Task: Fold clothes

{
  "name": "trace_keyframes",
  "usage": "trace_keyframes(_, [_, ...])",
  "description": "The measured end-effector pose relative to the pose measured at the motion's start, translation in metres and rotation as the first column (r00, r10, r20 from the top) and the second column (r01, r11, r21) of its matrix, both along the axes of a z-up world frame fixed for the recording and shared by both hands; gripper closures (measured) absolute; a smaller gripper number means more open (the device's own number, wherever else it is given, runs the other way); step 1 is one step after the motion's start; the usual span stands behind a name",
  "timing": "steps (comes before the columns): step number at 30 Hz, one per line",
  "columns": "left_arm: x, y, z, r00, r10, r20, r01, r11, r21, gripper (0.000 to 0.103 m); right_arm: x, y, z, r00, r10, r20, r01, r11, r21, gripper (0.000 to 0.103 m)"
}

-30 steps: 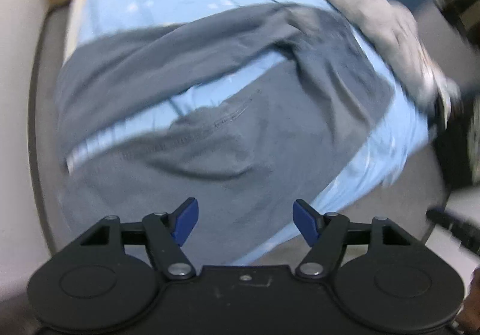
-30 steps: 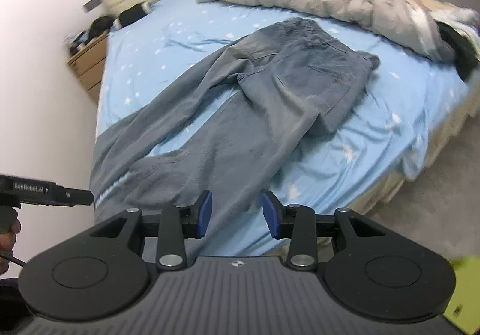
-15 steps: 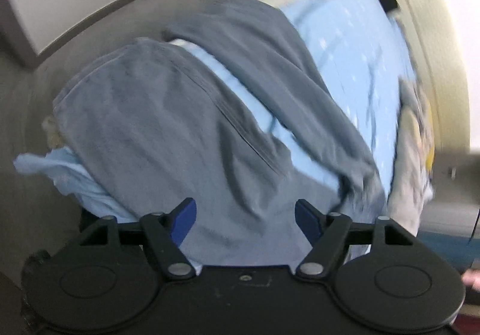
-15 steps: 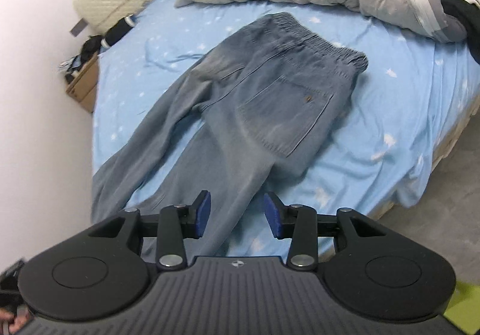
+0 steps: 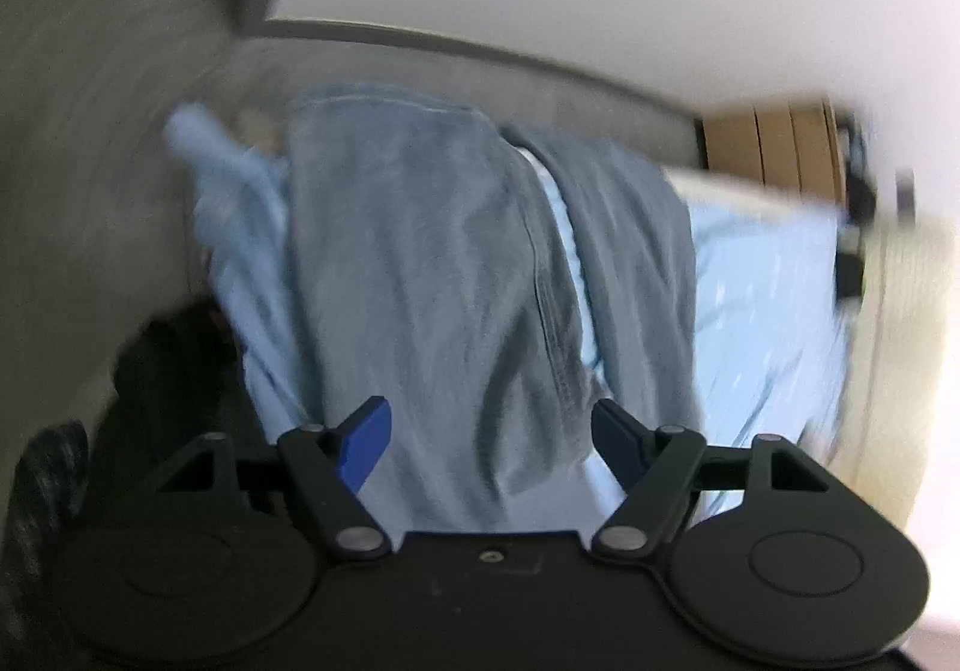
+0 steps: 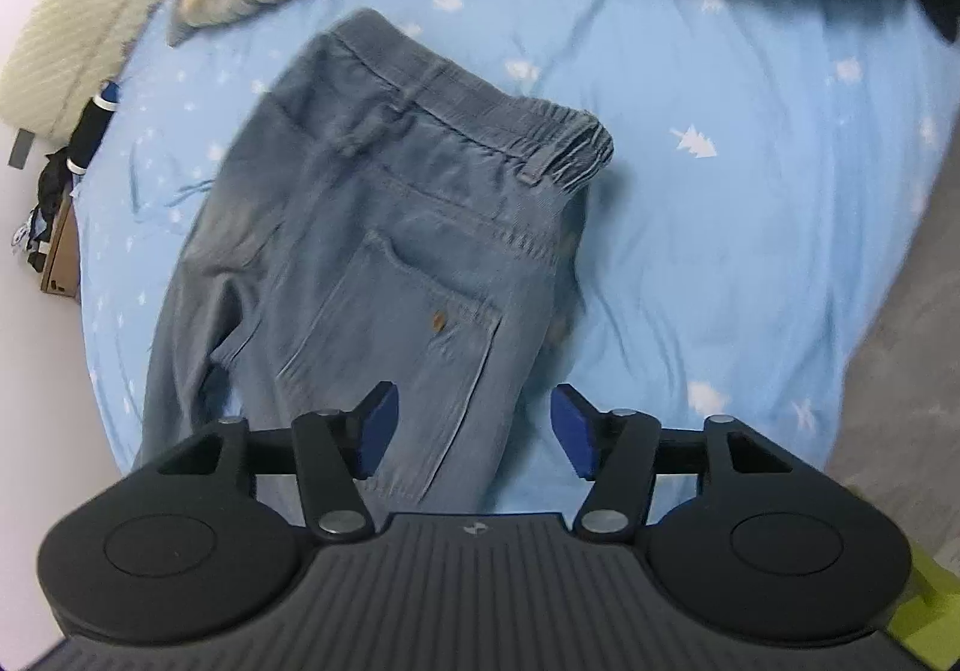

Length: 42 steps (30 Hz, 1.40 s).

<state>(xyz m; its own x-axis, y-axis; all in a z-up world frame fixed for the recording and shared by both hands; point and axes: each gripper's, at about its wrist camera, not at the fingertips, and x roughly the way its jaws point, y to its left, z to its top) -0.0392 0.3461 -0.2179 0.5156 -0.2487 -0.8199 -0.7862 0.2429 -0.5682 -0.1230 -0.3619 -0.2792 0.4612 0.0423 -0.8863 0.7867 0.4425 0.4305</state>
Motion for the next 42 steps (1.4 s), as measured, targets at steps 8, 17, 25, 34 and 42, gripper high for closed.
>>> trace_keyframes(8, [-0.048, 0.001, 0.008, 0.984, 0.172, -0.034, -0.171, 0.984, 0.040, 0.032, 0.034, -0.041, -0.051, 0.998, 0.011, -0.057, -0.005, 0.995, 0.100, 0.044])
trace_keyframes(17, [-0.036, 0.006, -0.042, 0.979, 0.204, -0.027, -0.205, 0.979, -0.006, 0.033, 0.047, -0.037, -0.028, 0.995, -0.049, -0.092, 0.050, 0.999, 0.010, 0.101])
trace_keyframes(25, [-0.016, -0.008, -0.112, 0.984, 0.105, -0.147, -0.120, 0.988, -0.096, 0.039, 0.059, -0.029, 0.029, 0.996, -0.064, -0.066, 0.059, 0.995, -0.079, 0.102])
trace_keyframes(34, [-0.013, -0.013, -0.131, 0.988, 0.108, -0.110, -0.119, 0.988, -0.096, 0.064, 0.084, -0.023, 0.036, 0.996, -0.002, -0.090, -0.011, 0.990, -0.138, 0.102])
trace_keyframes(42, [0.012, -0.016, -0.101, 0.991, -0.016, -0.129, 0.016, 1.000, -0.004, 0.101, 0.089, -0.026, 0.029, 0.993, -0.056, -0.104, 0.044, 0.993, -0.110, 0.102])
